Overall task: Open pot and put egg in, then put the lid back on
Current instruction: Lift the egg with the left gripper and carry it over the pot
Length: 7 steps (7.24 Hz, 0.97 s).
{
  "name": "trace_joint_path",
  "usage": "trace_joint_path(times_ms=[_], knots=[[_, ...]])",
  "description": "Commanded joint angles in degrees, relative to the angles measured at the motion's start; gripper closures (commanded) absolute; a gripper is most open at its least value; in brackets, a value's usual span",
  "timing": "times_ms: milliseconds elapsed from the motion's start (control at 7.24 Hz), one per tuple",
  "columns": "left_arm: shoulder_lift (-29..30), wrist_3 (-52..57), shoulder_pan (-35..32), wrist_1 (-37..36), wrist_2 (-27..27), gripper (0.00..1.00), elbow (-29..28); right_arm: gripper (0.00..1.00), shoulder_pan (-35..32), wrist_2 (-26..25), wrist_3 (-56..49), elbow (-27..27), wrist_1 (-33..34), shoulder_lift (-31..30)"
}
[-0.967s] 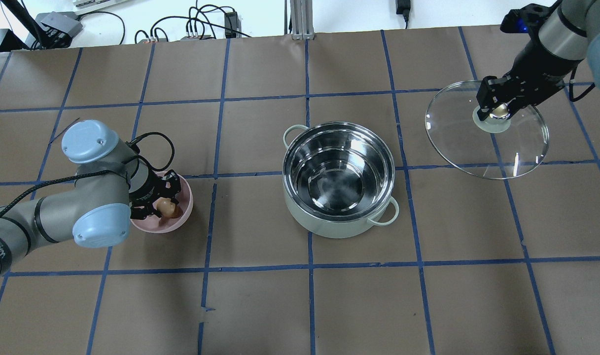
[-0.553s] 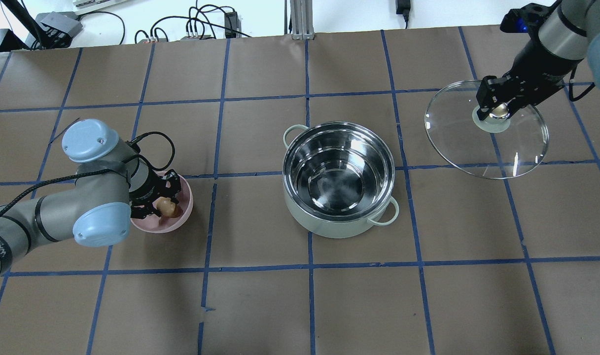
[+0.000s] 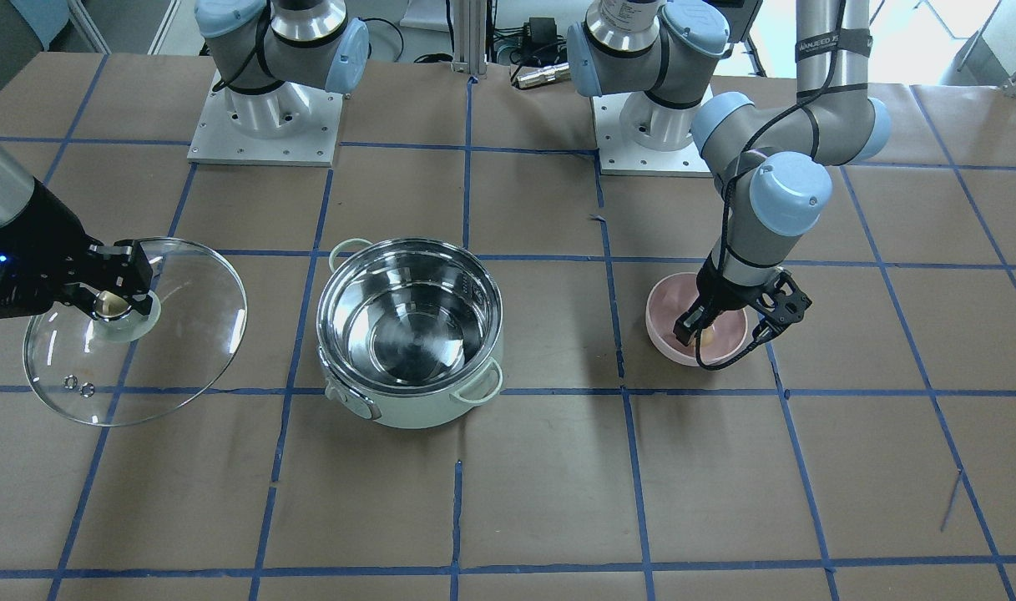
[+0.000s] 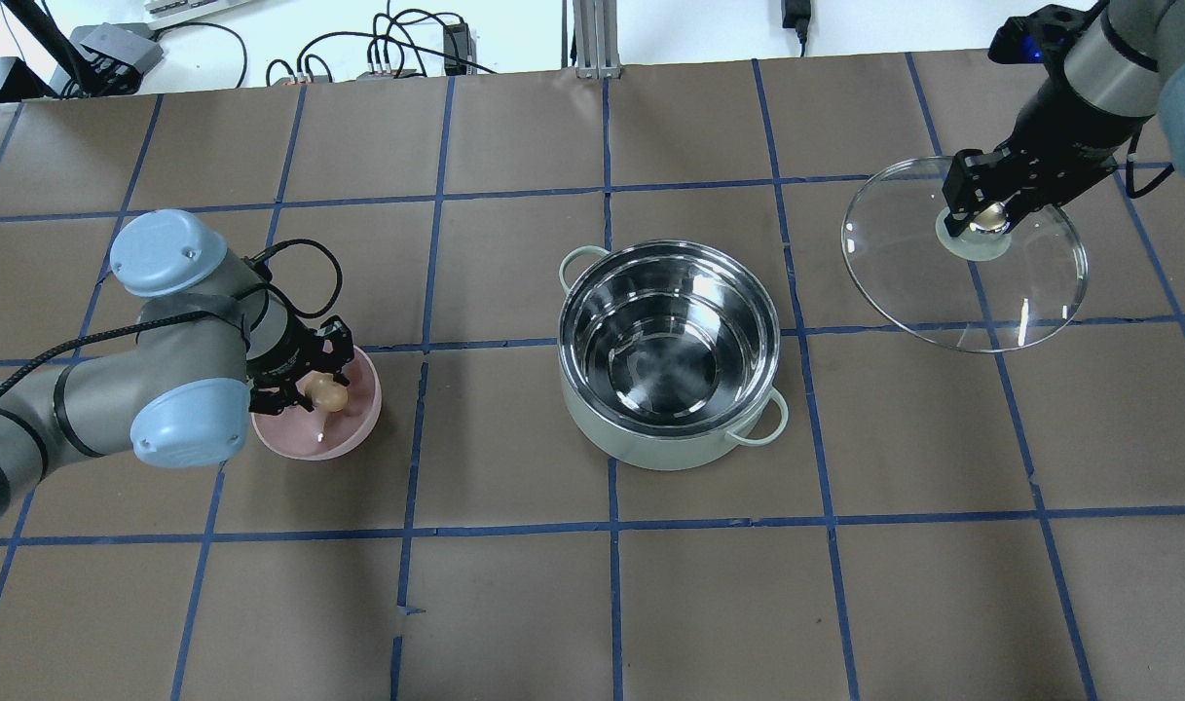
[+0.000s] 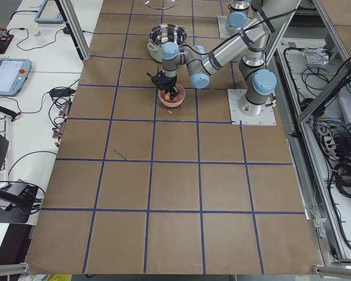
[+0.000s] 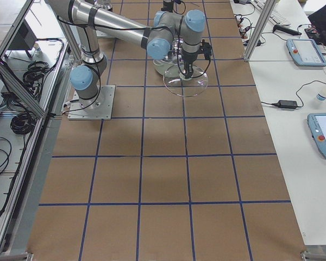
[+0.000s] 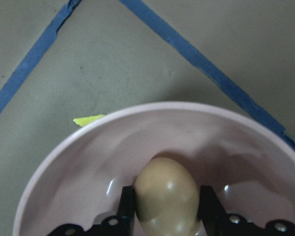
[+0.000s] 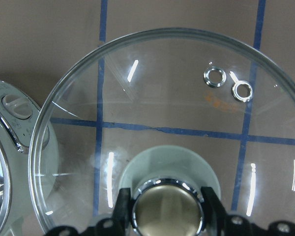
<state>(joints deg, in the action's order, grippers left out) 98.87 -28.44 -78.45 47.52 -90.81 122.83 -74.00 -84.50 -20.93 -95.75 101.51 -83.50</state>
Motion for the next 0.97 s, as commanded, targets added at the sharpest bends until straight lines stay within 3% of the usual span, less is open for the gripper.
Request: trace_joint_path(times_ms=[0, 276, 415, 553, 829], knots=[[-4.3, -0.1, -0.6, 11.1, 0.2, 0.96, -5.0, 0.72, 0.0, -0.5, 0.6, 0.1, 0.1, -0.1], [-6.4, -0.6, -6.3, 15.7, 0.4, 0.95, -10.5, 0.72, 0.0, -0.7, 1.1, 0.2, -0.2, -0.1], [-5.9, -3.3, -11.3, 19.2, 1.1, 0.96, -16.3, 0.72, 0.0, -0.8, 2.1, 0.2, -0.5, -0.1], [-4.3, -9.9, -16.5, 20.3, 1.5, 0.96, -20.5, 0.72, -0.1, -2.9, 2.5, 0.2, -0.4, -0.1], [1.2, -7.2, -27.5, 17.4, 1.5, 0.96, -24.0, 0.72, -0.1, -3.3, 2.9, 0.2, -0.2, -0.1]])
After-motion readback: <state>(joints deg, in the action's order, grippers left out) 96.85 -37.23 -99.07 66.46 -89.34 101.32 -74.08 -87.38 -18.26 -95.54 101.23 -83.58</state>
